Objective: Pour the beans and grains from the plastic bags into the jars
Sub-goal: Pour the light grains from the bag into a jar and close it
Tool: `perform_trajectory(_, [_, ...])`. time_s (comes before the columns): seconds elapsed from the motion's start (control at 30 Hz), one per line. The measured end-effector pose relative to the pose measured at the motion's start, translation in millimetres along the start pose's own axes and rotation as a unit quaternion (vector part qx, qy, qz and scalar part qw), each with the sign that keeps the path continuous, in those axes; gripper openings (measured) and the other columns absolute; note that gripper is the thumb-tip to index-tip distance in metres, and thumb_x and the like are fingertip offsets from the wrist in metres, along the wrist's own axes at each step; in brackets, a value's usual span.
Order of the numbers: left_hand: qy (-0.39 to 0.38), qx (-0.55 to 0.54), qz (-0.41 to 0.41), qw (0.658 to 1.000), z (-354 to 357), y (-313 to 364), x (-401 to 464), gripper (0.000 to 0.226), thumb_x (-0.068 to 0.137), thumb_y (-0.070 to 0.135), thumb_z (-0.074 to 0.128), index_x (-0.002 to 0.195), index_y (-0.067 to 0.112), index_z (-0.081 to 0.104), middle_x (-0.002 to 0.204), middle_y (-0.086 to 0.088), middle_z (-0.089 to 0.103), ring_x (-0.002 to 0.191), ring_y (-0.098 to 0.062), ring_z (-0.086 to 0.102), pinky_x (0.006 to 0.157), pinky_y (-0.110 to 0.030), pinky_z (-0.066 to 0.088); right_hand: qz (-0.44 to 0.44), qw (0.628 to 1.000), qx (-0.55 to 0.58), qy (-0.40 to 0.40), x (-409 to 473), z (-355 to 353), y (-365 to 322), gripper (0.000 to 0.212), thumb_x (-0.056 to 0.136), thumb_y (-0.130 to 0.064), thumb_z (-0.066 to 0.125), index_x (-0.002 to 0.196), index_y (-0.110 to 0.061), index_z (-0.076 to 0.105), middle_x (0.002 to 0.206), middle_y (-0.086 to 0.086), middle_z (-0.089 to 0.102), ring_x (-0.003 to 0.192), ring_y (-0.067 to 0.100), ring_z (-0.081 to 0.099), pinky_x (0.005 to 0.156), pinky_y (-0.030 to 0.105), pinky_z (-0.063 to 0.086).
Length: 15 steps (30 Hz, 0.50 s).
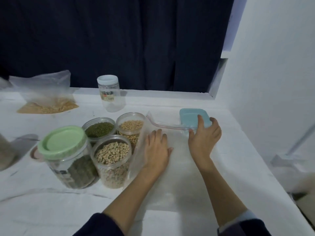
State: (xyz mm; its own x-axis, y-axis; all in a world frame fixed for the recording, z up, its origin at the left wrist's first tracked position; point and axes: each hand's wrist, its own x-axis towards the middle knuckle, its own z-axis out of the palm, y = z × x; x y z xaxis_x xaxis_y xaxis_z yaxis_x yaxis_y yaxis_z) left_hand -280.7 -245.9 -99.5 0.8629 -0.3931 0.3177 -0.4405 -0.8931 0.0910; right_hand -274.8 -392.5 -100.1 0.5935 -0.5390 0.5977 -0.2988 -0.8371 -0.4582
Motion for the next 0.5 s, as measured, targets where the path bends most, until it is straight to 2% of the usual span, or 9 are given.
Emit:
perform_trajectory(0.07, [-0.028, 0.009, -0.014, 0.999, 19.5, -0.1, -1.1, 0.056, 0.061, 0.039, 0.083, 0.1, 0.001, 0.07, 0.109, -0.021, 0.067, 0.098, -0.039, 0.066, 0.081, -0.05, 0.053, -0.061, 0.998, 0.02, 0.014, -10.7, 3.6, -0.3, 0.038, 0.067, -0.005, 0.081, 0.101, -0.003, 0.065, 0.113, 0.026, 0.054, 0.103, 0.04, 0.047, 0.085, 0.049, 0.046])
perform_trajectory(0.13, [-0.045, 0.007, -0.026, 0.999, 33.7, 1.0, -2.5, 0.049, 0.078, 0.042, 0.057, 0.103, 0.002, 0.071, 0.112, -0.021, 0.066, 0.101, -0.039, 0.065, 0.082, -0.051, 0.052, -0.115, 0.993, 0.031, -0.015, -22.2, 6.9, 4.8, 0.028, 0.061, -0.002, 0.082, 0.084, -0.002, 0.065, 0.096, 0.022, 0.058, 0.087, 0.041, 0.056, 0.069, 0.044, 0.049])
perform_trajectory(0.2, [-0.092, -0.008, -0.048, 0.995, 41.3, 2.7, -4.0, 0.058, 0.081, 0.04, 0.035, 0.108, 0.002, 0.069, 0.117, -0.022, 0.064, 0.106, -0.04, 0.063, 0.087, -0.052, 0.05, -0.147, 0.988, 0.018, -0.048, -28.0, 10.0, 15.1, 0.024, 0.058, -0.004, 0.084, 0.074, -0.003, 0.066, 0.086, 0.019, 0.058, 0.075, 0.039, 0.059, 0.061, 0.04, 0.049])
perform_trajectory(0.23, [-0.102, -0.021, -0.06, 0.993, 42.7, 4.4, -4.6, 0.063, 0.083, 0.04, 0.028, 0.115, 0.001, 0.066, 0.124, -0.024, 0.06, 0.114, -0.041, 0.058, 0.094, -0.053, 0.046, -0.157, 0.986, 0.013, -0.057, -28.8, 11.6, 21.3, 0.023, 0.058, -0.004, 0.085, 0.071, -0.004, 0.066, 0.084, 0.018, 0.058, 0.073, 0.038, 0.06, 0.058, 0.039, 0.049])
perform_trajectory(0.3, [-0.108, -0.049, -0.076, 0.99, 44.1, 8.3, -4.3, 0.077, 0.085, 0.045, 0.008, 0.139, 0.002, 0.043, 0.147, -0.025, 0.035, 0.137, -0.04, 0.032, 0.114, -0.05, 0.021, -0.183, 0.982, 0.02, -0.05, -27.2, 14.0, 33.6, 0.013, 0.066, -0.01, 0.077, 0.069, -0.004, 0.066, 0.083, 0.017, 0.059, 0.076, 0.035, 0.059, 0.058, 0.038, 0.049])
perform_trajectory(0.33, [-0.115, -0.046, -0.076, 0.989, 46.6, 8.5, -3.8, 0.077, 0.088, 0.046, 0.002, 0.146, 0.004, 0.029, 0.155, -0.021, 0.02, 0.144, -0.036, 0.016, 0.118, -0.046, 0.007, -0.201, 0.979, 0.027, -0.036, -25.9, 14.9, 38.3, 0.011, 0.072, -0.015, 0.068, 0.07, -0.005, 0.066, 0.083, 0.016, 0.059, 0.08, 0.031, 0.056, 0.059, 0.037, 0.049])
perform_trajectory(0.4, [-0.102, -0.042, -0.093, 0.99, 49.3, 10.2, -1.3, 0.063, 0.097, 0.042, 0.008, 0.151, 0.009, 0.015, 0.159, -0.016, 0.005, 0.147, -0.03, 0.001, 0.118, -0.041, -0.004, -0.23, 0.972, 0.039, -0.019, -23.1, 15.9, 44.9, 0.025, 0.078, -0.023, 0.05, 0.071, -0.006, 0.066, 0.084, 0.015, 0.06, 0.085, 0.024, 0.045, 0.061, 0.035, 0.049])
perform_trajectory(0.5, [-0.086, -0.042, -0.099, 0.991, 51.5, 14.5, 0.8, 0.057, 0.101, 0.039, 0.016, 0.151, 0.011, 0.012, 0.159, -0.014, 0.003, 0.147, -0.029, -0.001, 0.118, -0.041, -0.005, -0.234, 0.971, 0.043, 0.009, -17.4, 15.9, 49.5, 0.024, 0.078, -0.018, 0.046, 0.075, -0.004, 0.065, 0.086, 0.017, 0.06, 0.083, 0.026, 0.047, 0.062, 0.034, 0.049])
